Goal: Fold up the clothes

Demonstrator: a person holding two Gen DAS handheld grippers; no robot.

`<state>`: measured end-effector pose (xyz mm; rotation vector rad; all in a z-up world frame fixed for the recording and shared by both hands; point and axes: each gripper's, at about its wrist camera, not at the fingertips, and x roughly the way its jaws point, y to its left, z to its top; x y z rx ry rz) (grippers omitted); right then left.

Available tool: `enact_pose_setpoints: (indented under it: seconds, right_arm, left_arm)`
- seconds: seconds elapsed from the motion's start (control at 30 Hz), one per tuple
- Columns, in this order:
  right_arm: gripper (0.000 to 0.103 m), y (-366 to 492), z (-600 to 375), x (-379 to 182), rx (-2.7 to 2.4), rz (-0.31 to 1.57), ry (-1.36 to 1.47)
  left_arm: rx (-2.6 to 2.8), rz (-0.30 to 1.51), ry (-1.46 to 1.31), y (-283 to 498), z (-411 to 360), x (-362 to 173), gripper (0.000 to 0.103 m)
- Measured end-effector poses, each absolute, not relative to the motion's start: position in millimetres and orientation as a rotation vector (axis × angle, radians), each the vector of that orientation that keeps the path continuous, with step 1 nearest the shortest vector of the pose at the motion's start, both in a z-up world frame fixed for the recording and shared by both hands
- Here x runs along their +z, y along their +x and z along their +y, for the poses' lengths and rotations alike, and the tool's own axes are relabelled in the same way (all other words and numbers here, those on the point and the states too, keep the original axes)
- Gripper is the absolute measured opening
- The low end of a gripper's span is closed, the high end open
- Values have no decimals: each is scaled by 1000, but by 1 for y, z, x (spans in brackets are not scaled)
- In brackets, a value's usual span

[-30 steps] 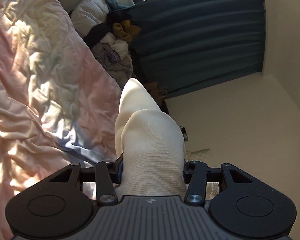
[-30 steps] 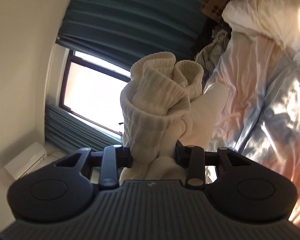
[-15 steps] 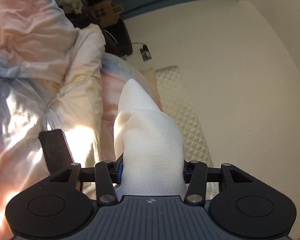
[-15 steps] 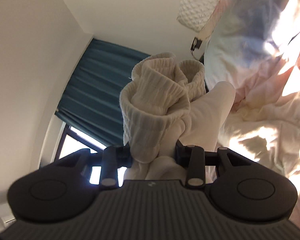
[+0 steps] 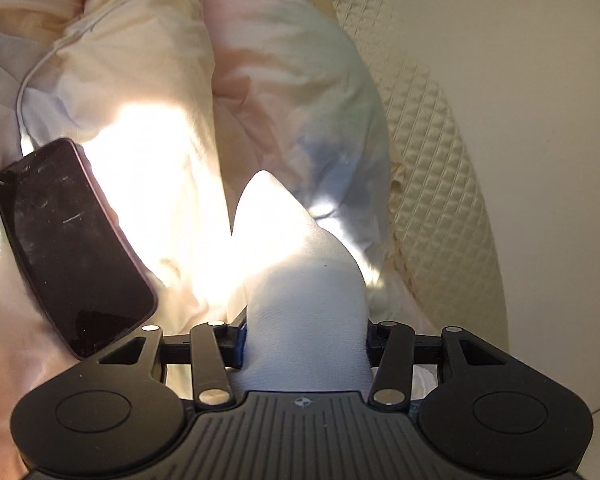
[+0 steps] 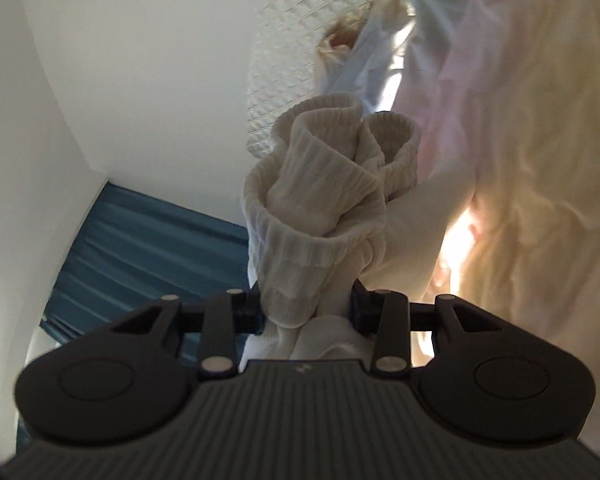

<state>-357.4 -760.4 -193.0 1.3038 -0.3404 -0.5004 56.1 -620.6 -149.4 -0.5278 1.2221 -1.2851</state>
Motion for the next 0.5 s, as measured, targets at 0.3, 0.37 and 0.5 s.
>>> enact_pose_setpoints:
  seconds: [0.3,0.37,0.5]
  right_arm:
    - [41,-367,-748,-259,-579,-297,1367]
    - [44,-369,-751,-263,-581,-300,1395]
    - [50,-376,-753,-250,-618,-248,1443]
  left_arm:
    - [-1354,1236,-390,66,-618,-197,58]
    - [-1347,1252,-388,67,-614,-198,61]
    - [-1326,1251,-344,62,-603,-191,83]
